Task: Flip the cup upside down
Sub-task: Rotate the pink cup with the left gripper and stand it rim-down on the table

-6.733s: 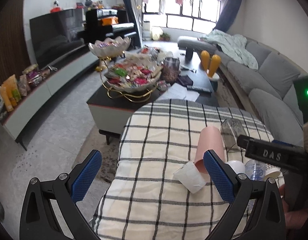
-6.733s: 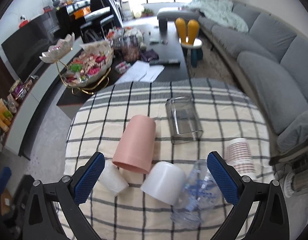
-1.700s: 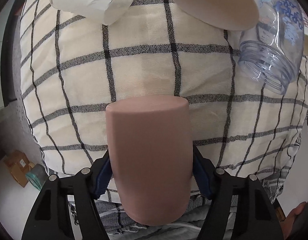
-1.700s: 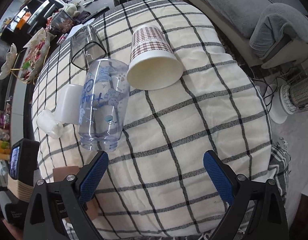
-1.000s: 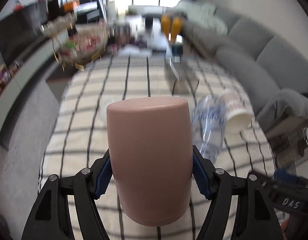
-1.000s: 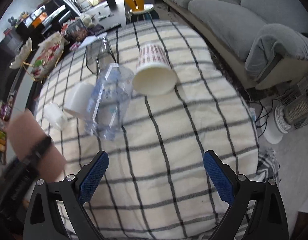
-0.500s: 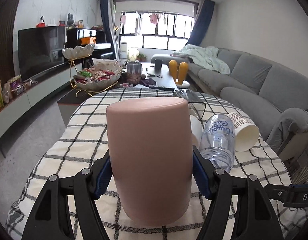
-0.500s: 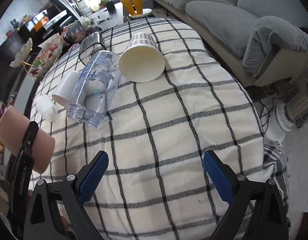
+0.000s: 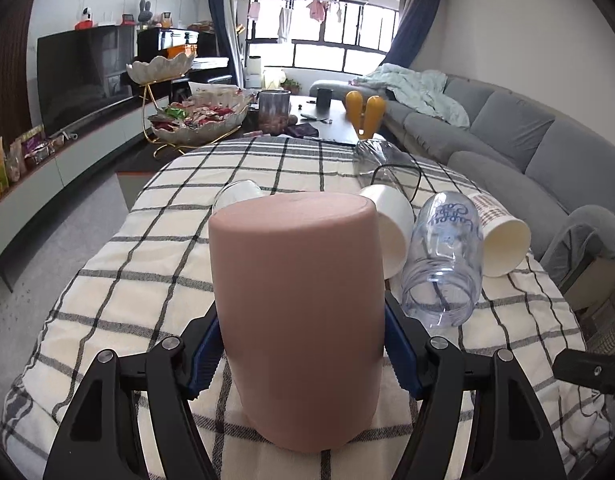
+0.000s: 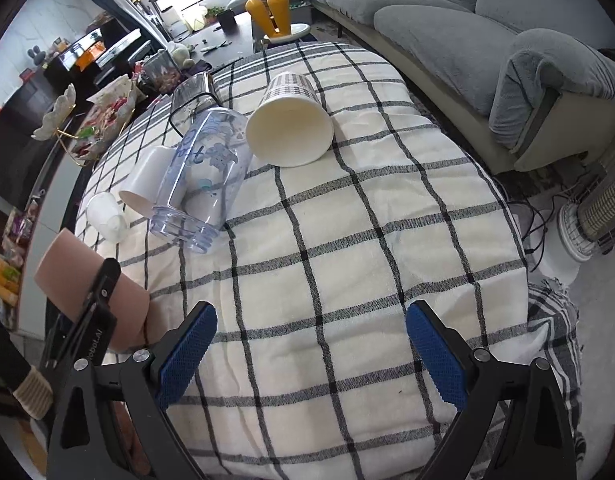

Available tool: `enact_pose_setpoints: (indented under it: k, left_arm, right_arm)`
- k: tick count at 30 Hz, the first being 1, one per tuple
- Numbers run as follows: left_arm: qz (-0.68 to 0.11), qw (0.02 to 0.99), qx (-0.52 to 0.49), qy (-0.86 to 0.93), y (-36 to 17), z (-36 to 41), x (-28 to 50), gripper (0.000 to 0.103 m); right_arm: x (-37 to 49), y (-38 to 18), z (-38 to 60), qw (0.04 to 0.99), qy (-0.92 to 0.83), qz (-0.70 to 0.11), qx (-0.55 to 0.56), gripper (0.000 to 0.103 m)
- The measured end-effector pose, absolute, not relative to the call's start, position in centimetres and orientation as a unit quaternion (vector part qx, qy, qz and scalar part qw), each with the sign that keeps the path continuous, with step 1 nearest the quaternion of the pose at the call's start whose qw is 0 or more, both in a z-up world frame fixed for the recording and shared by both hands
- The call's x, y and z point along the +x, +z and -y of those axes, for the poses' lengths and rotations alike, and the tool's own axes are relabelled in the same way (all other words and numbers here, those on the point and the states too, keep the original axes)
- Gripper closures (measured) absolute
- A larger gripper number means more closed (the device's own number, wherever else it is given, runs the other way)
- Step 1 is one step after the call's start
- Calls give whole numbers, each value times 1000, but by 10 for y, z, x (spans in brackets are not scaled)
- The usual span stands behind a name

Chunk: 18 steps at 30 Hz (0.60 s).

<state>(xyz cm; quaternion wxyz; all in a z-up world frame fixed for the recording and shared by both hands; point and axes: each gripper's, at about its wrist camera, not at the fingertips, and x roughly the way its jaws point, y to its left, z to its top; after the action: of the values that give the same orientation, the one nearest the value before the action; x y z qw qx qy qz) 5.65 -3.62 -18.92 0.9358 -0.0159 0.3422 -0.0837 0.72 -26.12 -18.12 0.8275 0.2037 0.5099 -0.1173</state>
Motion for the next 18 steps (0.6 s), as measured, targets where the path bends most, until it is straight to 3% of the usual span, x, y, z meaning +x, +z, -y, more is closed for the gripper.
enact_pose_setpoints:
  k: [3, 6, 18]
  left_arm:
    - [-344, 935, -7, -84, -191, 40, 52, 32]
    - [-347, 934, -2, -85, -191, 42, 47, 24]
    - [-334, 938, 7, -98, -168, 42, 24, 16]
  right_arm:
    - [6, -182, 264, 825, -118, -512, 209, 7]
    - [4, -181, 267, 826, -119, -509, 212, 7]
    - [-4, -160, 262, 847, -117, -481, 193, 7]
